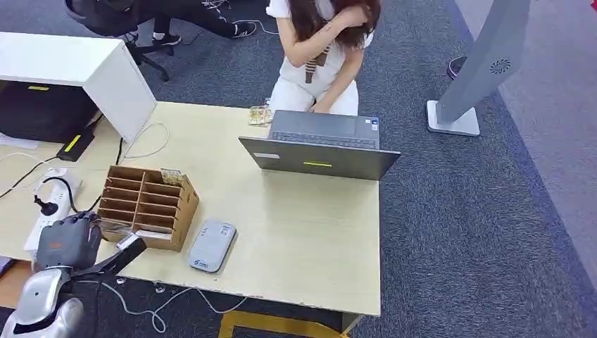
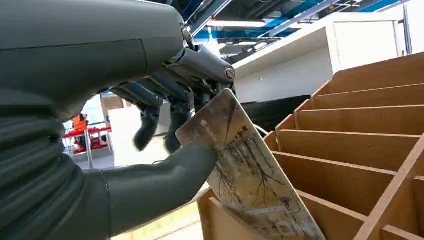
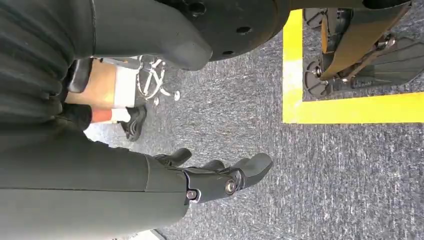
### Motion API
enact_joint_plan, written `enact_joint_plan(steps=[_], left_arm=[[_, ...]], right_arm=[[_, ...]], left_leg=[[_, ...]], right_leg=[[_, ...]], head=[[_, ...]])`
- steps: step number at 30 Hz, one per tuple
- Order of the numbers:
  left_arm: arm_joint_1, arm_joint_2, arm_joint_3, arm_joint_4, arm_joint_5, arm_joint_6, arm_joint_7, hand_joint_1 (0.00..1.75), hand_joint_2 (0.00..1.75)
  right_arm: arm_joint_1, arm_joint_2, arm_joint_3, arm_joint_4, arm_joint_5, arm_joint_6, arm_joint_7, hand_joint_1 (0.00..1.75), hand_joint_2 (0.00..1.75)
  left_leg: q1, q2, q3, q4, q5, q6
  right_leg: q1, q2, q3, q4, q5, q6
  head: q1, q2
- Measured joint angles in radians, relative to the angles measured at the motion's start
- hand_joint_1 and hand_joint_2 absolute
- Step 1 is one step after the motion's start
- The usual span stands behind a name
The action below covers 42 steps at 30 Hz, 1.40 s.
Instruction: Pass the card to the sensor for recognition and then transmit it.
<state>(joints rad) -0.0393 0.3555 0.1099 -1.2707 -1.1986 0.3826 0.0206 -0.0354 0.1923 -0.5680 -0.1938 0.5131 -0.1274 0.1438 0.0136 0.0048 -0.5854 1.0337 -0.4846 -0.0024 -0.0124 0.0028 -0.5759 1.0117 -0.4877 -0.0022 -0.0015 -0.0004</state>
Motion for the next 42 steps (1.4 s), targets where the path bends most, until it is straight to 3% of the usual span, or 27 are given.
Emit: enact_joint_plan(steps=[10,14,23,33,37,42], left_arm=[[0.004,0.006,0.000,-0.006,0.016,0.010,-0.023,1.75,1.75],[0.026,0.007,0.000,-0.075,0.042,0.035,-0.052,1.75,1.75],[0.052,0.007,-0.001,-0.199,0.049,0.033,-0.056,1.75,1.75],[0.084,0.010,-0.129,-0.512,0.012,0.018,-0.050,1.75,1.75],[-0.039,0.022,-0.193,-0.513,-0.012,-0.005,-0.009,1.75,1.75],[-0.310,0.022,-0.251,-0.323,-0.042,-0.019,0.002,1.75,1.75]], right_arm=[[0.000,0.000,0.000,0.000,0.002,0.001,-0.009,0.00,1.75],[0.000,0.000,-0.002,0.000,0.002,-0.001,-0.010,0.00,1.75],[0.000,0.000,-0.009,0.000,0.001,-0.001,-0.011,0.00,1.75],[0.001,0.001,-0.043,0.000,-0.018,-0.015,-0.017,0.00,1.75],[-0.001,0.001,-0.045,0.000,0.018,0.003,-0.019,0.00,1.75],[-0.010,0.001,-0.045,0.000,0.048,0.026,-0.025,0.00,1.75]], left_leg=[[0.000,0.000,0.000,0.000,0.000,0.000],[0.000,0.000,0.000,0.000,0.000,0.000],[0.000,0.000,0.000,0.000,0.000,0.000],[-0.001,0.000,0.000,0.000,0.000,0.000],[0.000,-0.004,-0.001,0.001,0.001,0.001],[0.000,-0.005,-0.001,0.000,0.006,-0.002]], right_leg=[[0.000,0.000,0.000,0.000,0.000,0.000],[0.000,0.000,0.000,0.000,0.000,0.000],[0.000,0.000,0.000,0.000,0.000,0.000],[0.000,0.000,-0.001,-0.001,0.000,0.000],[0.000,-0.005,-0.002,-0.001,0.000,0.000],[0.000,-0.005,-0.001,0.000,0.005,-0.002]], head=[[0.000,0.000],[0.000,0.000],[0.000,0.000],[0.000,0.000],[0.000,0.000],[0.000,0.000]])
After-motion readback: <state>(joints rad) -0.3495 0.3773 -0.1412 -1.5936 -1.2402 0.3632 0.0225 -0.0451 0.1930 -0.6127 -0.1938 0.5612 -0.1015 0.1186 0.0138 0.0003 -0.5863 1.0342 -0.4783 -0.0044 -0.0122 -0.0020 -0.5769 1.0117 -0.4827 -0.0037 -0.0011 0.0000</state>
